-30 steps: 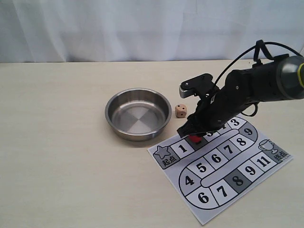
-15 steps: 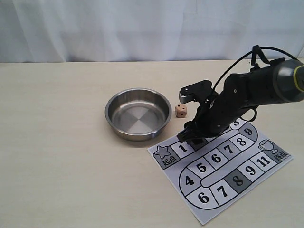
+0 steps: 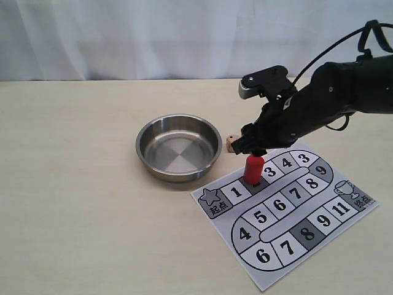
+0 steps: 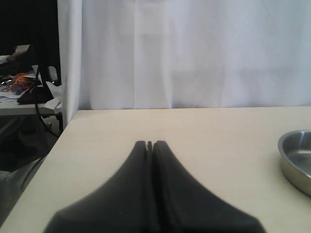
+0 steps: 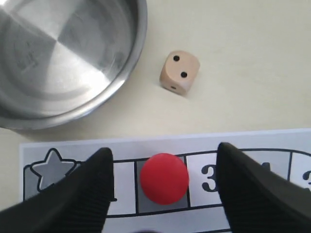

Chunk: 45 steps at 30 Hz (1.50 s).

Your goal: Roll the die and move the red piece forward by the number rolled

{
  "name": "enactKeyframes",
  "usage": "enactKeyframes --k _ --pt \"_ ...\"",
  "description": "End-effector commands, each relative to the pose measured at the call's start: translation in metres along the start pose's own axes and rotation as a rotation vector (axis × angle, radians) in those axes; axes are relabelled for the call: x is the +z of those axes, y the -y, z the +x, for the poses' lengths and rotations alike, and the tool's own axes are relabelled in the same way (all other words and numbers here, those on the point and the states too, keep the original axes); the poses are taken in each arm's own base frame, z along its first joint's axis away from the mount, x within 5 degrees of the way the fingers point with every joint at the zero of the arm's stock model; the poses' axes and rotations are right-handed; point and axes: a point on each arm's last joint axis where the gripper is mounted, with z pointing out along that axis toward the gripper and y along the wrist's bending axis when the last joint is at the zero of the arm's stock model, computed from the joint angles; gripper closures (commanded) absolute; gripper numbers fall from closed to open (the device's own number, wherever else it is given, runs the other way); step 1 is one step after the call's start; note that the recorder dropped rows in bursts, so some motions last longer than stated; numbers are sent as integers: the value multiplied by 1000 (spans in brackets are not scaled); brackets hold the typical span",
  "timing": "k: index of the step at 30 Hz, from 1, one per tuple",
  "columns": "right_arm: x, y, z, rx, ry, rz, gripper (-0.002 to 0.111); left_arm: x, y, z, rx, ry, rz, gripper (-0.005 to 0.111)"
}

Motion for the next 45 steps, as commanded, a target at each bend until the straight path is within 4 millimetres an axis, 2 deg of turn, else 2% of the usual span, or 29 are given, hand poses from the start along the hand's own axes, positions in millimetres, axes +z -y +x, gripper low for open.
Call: enactKeyframes --k 1,4,12,16,26,31,35,41,45 --pt "-18 3 -7 31 62 15 50 0 0 -3 -3 17 1 107" --pt "-26 3 -10 47 83 16 58 0 0 -3 -3 17 1 107" --pt "-30 7 -10 -19 80 54 103 0 0 -3 -3 17 1 107" --pt "-31 20 -8 55 76 83 104 0 0 -3 -3 17 1 107" --pt "-40 90 18 263 -7 181 104 0 0 -3 -3 17 1 107" --pt "-46 116 32 364 -45 216 104 0 0 -3 -3 17 1 107" --pt "-49 125 40 390 -76 230 104 0 0 -3 -3 17 1 107" --pt "-52 126 42 397 -94 228 104 0 0 -3 -3 17 1 107" --pt "-65 123 39 390 -77 232 104 0 0 -3 -3 17 1 107"
